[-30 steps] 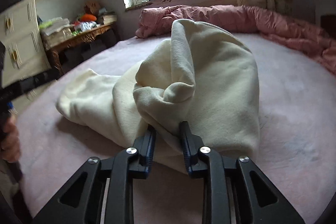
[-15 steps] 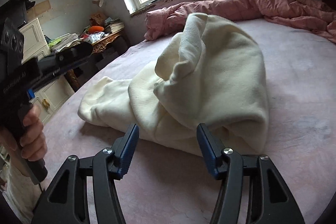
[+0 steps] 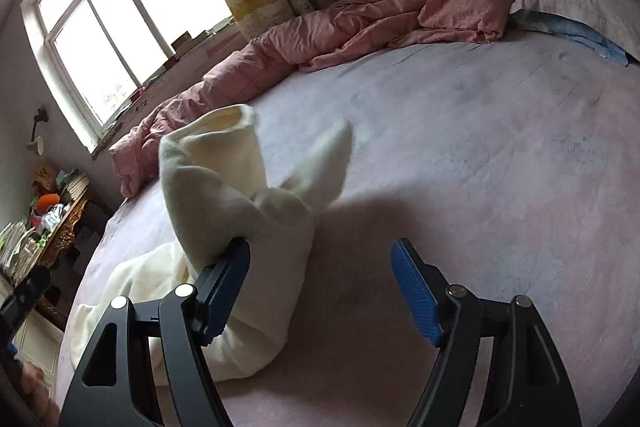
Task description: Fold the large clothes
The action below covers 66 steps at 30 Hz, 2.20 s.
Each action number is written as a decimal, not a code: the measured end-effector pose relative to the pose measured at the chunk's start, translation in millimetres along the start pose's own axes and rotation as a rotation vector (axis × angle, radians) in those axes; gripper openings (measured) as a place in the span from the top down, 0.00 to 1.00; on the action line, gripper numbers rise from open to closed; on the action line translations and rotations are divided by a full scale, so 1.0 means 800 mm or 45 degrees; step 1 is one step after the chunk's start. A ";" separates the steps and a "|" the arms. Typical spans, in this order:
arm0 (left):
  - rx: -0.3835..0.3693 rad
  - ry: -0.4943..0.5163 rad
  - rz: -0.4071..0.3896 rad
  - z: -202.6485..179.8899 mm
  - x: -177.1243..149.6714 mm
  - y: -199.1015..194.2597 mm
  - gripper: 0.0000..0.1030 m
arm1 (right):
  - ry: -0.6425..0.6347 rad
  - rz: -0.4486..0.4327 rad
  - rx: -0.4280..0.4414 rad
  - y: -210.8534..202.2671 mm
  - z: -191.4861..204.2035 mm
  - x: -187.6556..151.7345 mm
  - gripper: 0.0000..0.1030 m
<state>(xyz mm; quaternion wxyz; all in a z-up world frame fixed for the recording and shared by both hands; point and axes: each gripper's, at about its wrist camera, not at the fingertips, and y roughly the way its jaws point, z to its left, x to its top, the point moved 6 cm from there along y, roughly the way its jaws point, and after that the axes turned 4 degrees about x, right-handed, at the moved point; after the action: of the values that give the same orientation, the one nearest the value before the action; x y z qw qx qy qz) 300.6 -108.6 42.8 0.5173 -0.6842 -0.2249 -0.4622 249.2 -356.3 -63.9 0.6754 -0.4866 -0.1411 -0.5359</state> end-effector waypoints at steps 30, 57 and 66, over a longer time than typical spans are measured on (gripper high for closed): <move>0.085 -0.143 0.217 0.079 -0.131 0.065 0.43 | 0.498 0.008 0.008 0.068 -0.088 -0.007 0.71; -0.066 -0.242 0.003 0.168 -0.020 -0.065 0.72 | -1.065 0.086 0.177 0.066 0.306 -0.190 0.65; -0.259 -0.187 0.285 0.058 -0.004 0.059 0.65 | -0.890 0.167 0.448 0.053 0.295 -0.181 0.46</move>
<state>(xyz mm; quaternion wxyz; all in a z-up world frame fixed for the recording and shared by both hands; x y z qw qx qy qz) 354.9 -82.9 14.8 0.4757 -0.7859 -0.1364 -0.3708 307.9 -82.4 -74.1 0.6925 -0.5246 -0.4207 -0.2613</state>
